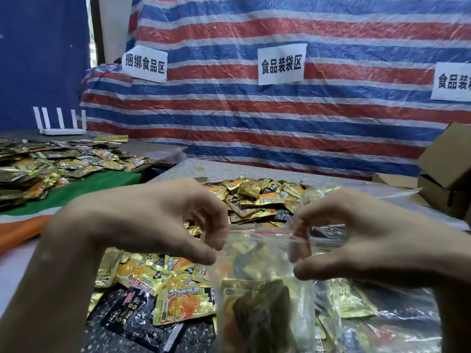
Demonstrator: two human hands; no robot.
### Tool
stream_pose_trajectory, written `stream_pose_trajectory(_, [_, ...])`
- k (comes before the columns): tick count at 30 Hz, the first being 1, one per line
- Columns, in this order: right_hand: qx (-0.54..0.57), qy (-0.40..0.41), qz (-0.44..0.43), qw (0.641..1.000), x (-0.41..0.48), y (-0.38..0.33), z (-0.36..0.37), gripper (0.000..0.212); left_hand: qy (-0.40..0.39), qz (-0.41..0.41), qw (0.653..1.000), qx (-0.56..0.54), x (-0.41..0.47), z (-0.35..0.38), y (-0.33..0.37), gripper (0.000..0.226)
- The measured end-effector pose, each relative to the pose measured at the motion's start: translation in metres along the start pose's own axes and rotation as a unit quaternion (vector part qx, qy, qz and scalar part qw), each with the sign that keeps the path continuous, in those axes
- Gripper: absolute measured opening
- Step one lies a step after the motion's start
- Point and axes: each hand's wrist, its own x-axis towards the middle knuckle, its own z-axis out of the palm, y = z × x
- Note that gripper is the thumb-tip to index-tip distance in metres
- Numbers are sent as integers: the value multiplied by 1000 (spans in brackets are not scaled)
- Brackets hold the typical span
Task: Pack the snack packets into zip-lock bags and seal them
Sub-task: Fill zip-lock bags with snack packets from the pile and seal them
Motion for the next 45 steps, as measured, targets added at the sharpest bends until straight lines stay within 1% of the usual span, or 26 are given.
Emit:
stream_pose_trajectory(3, [32, 21, -28, 999, -2, 1, -3, 21, 24, 9, 999, -21, -3, -3, -2, 16])
stream_pose_trajectory(6, [68, 46, -58, 995, -7, 7, -6, 20, 74, 57, 993, -72, -10, -9, -2, 11])
stream_pose_trajectory(8, [84, 64, -82, 991, -15, 12, -9, 17, 113, 92, 985, -90, -15, -12, -1, 15])
stream_pose_trajectory(10, [93, 77, -98, 988, -22, 17, -13, 16, 130, 111, 980, -102, -19, -13, 0, 21])
stream_pose_trajectory(12, [105, 85, -98, 986, -26, 21, -14, 19, 130, 115, 979, -109, -19, -14, 0, 22])
stream_pose_trajectory(14, [122, 93, -91, 984, -26, 26, -14, 21, 144, 113, 979, -94, -16, -12, 0, 21])
stream_pose_trajectory(15, [135, 97, -89, 982, -25, 28, -14, 20, 157, 109, 978, -84, -13, -11, -1, 19])
stream_pose_trajectory(17, [149, 102, -84, 980, -22, 28, -13, 9, 174, 94, 977, -74, -9, -9, -2, 17])
stream_pose_trajectory(18, [151, 108, -81, 979, -20, 27, -13, 6, 177, 85, 978, -74, -8, -9, -3, 17])
stream_pose_trajectory(21, [147, 137, -59, 978, -17, 25, -12, 9, 163, 56, 981, -84, -9, -11, -8, 16])
stream_pose_trajectory(23, [135, 133, -36, 981, -17, 26, -12, 16, 152, 39, 984, -83, -11, -13, -12, 16])
stream_pose_trajectory(26, [109, 117, -18, 987, -17, 25, -11, 22, 157, 40, 984, -69, -13, -14, -14, 16])
stream_pose_trajectory(28, [94, 112, -15, 989, -18, 25, -12, 22, 159, 45, 984, -66, -15, -15, -14, 17])
stream_pose_trajectory(30, [74, 109, -11, 991, -19, 25, -12, 13, 155, 42, 986, -53, -17, -16, -14, 21])
stream_pose_trajectory(33, [57, 118, -18, 991, -20, 24, -14, 26, 150, 20, 988, -38, -17, -15, -16, 30])
stream_pose_trajectory(37, [63, 136, -29, 988, -20, 24, -15, 25, 142, 10, 989, -46, -16, -15, -16, 31])
stream_pose_trajectory(42, [75, 122, -17, 990, -20, 23, -13, 15, 107, 3, 993, -48, -20, -17, -15, 23])
stream_pose_trajectory(43, [76, 121, -14, 990, -20, 25, -13, 13, 114, 1, 992, -46, -19, -16, -15, 21])
stream_pose_trajectory(45, [73, 120, -9, 990, -19, 26, -13, 18, 139, 0, 989, -43, -18, -16, -15, 17])
